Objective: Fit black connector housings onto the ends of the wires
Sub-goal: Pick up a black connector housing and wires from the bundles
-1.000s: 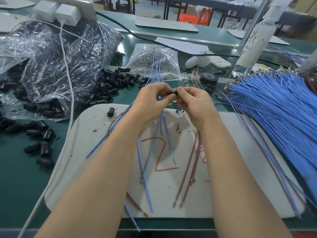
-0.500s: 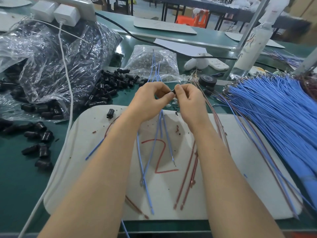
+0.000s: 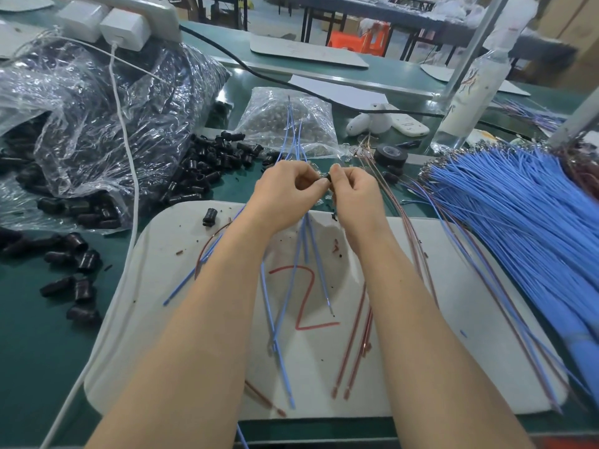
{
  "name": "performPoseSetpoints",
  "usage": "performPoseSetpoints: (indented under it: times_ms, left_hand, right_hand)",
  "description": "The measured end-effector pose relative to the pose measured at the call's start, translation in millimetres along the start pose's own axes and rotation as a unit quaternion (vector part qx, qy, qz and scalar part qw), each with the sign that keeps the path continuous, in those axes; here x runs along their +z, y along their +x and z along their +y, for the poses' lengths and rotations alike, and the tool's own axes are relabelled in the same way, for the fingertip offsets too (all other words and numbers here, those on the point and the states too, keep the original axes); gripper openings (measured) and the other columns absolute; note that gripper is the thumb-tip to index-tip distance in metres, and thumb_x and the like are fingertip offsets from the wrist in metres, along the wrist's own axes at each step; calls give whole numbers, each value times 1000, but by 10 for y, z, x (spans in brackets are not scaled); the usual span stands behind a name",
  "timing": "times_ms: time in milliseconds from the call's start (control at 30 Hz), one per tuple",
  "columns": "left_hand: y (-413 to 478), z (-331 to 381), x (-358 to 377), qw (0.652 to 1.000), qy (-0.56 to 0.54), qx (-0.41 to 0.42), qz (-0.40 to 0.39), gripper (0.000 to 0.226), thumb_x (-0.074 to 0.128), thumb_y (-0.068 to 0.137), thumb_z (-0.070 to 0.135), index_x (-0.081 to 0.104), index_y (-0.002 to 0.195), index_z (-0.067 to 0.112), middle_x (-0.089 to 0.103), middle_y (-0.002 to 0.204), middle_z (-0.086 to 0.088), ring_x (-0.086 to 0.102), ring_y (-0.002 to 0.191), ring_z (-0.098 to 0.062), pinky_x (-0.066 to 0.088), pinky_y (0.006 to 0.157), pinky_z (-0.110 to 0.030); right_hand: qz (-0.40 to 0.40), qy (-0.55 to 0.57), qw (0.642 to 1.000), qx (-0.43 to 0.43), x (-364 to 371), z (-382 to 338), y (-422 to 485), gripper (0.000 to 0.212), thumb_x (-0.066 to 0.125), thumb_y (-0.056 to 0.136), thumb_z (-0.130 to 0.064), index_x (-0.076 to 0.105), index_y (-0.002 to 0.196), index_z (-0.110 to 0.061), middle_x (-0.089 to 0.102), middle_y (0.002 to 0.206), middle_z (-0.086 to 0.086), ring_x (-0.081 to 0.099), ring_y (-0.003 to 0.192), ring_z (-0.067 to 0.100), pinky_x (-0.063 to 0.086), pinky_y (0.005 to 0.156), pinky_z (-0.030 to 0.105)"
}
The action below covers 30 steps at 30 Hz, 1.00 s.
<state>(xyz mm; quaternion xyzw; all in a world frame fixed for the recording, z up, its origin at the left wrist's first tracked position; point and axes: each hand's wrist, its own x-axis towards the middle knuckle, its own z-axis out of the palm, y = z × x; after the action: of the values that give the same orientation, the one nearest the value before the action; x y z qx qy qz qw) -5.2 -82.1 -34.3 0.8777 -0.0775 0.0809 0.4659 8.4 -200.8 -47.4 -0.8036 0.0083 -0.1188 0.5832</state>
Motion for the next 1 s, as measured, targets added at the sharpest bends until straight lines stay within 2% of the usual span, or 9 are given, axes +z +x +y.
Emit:
performPoseSetpoints:
  times_ms: [100, 167, 267, 367, 467, 533, 633, 800, 1000]
  left_hand:
    - [-4, -94, -89, 999, -13, -38, 14, 16, 62, 86, 28, 65, 74, 19, 59, 63, 10, 51, 61, -8, 44, 69, -27]
    - [4, -118, -142, 994, -86, -43, 60, 13, 63, 87, 27, 65, 76, 21, 64, 66, 9, 57, 63, -5, 47, 70, -24]
    - [24, -88, -99, 985, -132, -28, 112, 3, 63, 90, 23, 65, 87, 23, 71, 81, 5, 66, 83, -10, 51, 88, -31]
    - [50, -124, -64, 984, -98, -17, 147, 9, 64, 89, 23, 66, 97, 24, 70, 88, 4, 64, 88, -11, 50, 90, -35]
    - [64, -154, -73, 983, -77, -1, 169, 15, 63, 89, 20, 67, 104, 23, 63, 80, 12, 55, 69, 9, 43, 72, -5]
    - [65, -143, -53, 983, -70, 2, 172, 15, 62, 89, 18, 67, 103, 21, 60, 76, 14, 53, 64, 8, 37, 63, 0]
    - [59, -144, -42, 982, -70, -4, 177, 13, 62, 89, 16, 66, 101, 18, 60, 76, 12, 52, 66, 3, 37, 63, -2]
    - [55, -148, -30, 982, -84, -4, 170, 13, 62, 88, 10, 59, 91, 22, 59, 75, 18, 56, 69, 3, 40, 66, -1]
    - [49, -153, -9, 981, -128, 10, 144, 20, 57, 85, -4, 58, 94, 15, 68, 93, 0, 65, 91, -11, 50, 87, -18]
  right_hand:
    - [81, 54, 992, 79, -237, -10, 145, 29, 43, 101, -27, 52, 77, -13, 45, 67, -1, 40, 64, 12, 36, 69, 33]
    - [113, 0, 991, 74, -375, 8, 190, 24, 45, 100, -28, 57, 88, -12, 51, 72, -2, 44, 65, 10, 38, 68, 28]
    - [80, -121, 989, 11, -257, 41, 132, 14, 51, 96, -19, 59, 101, -9, 64, 92, 4, 54, 80, 14, 41, 72, 24]
    - [35, -212, 976, -25, -124, 53, 95, 14, 51, 93, -14, 61, 102, -10, 66, 95, 7, 59, 89, 22, 43, 78, 29]
    - [-5, -288, 957, -46, -95, 36, 128, 20, 50, 91, -12, 62, 106, -14, 65, 105, 12, 58, 98, 29, 45, 85, 35]
    - [-35, -329, 942, -57, -58, 22, 128, 22, 52, 90, -15, 64, 108, -17, 59, 113, 13, 56, 104, 30, 43, 92, 36]
    - [-58, -356, 930, -74, -28, -7, 124, 20, 58, 88, -20, 67, 105, -20, 52, 115, 12, 54, 105, 30, 42, 94, 35]
    - [-83, -423, 898, -87, 79, 22, 104, 17, 61, 88, -27, 67, 102, -19, 60, 111, 5, 51, 111, 29, 40, 91, 32]
    - [-46, -416, 902, -104, 122, 71, 63, 22, 57, 90, -29, 65, 109, -18, 60, 113, 7, 47, 111, 30, 37, 91, 33]
